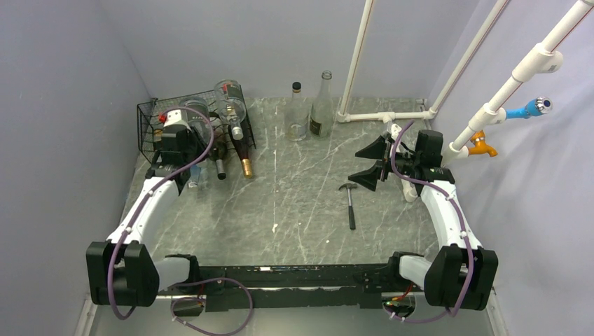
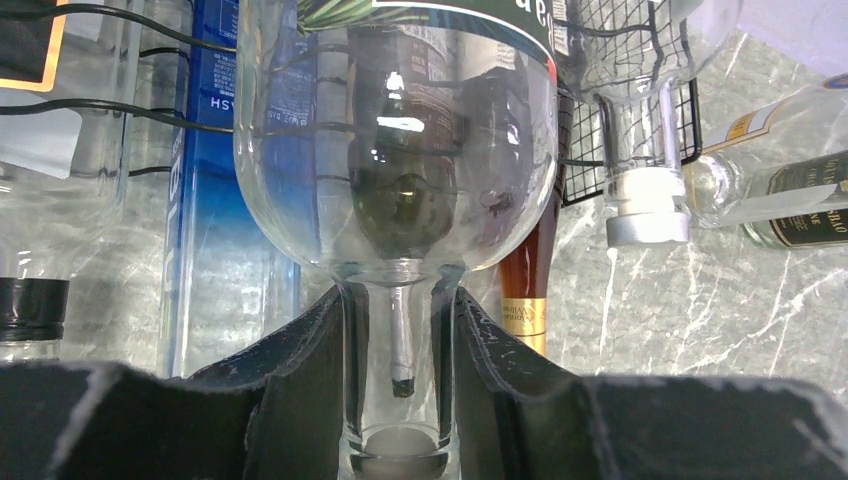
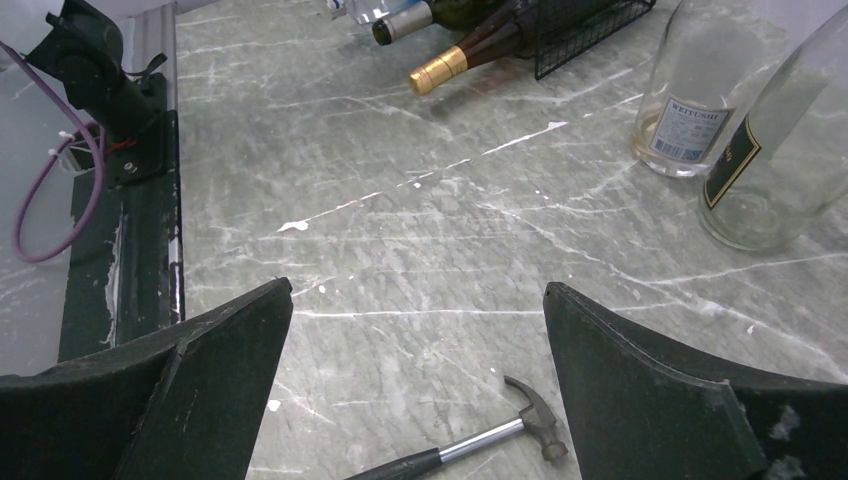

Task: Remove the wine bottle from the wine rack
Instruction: Pick up the wine bottle from the wine rack.

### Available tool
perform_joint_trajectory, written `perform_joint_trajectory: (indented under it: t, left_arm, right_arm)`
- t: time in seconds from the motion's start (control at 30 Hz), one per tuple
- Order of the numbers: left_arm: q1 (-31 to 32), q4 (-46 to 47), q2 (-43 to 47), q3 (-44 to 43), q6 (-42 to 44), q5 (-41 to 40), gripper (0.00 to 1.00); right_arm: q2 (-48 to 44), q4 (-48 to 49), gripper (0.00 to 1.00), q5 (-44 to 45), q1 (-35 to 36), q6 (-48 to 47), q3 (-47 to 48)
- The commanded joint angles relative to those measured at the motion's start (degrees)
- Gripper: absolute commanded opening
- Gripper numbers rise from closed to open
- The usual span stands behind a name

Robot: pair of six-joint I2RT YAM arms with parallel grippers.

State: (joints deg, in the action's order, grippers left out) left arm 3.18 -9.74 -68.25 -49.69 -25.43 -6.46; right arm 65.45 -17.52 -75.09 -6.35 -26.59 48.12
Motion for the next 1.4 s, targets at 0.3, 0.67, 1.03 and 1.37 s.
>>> perform_joint_trajectory:
  t: [0.3,0.67,1.03,1.37]
  left_arm:
    - [-0.2,13.9,11.3,0.3,-4.2,3.6,0.00]
    - [-0.2,14.5,15.9,2.5,-9.3,7.5,0.00]
    - [-0.1,17.6,16.3,3.9,-13.3,10.4,0.00]
    - [-0.2,18.8,20.2,6.2,-16.3,14.0,0.00]
  right_arm:
    - [-1.7,0.8,1.00,-2.3,-0.3,-1.0,0.3]
    - [-1.7,0.9,1.00,-2.3,-0.3,-0.9,0.2]
    - [-2.2,0.8,1.00,-2.3,-0.5,-1.0,0.2]
    - [-2.4,1.0,1.00,-2.5,-0.5,-0.9,0.1]
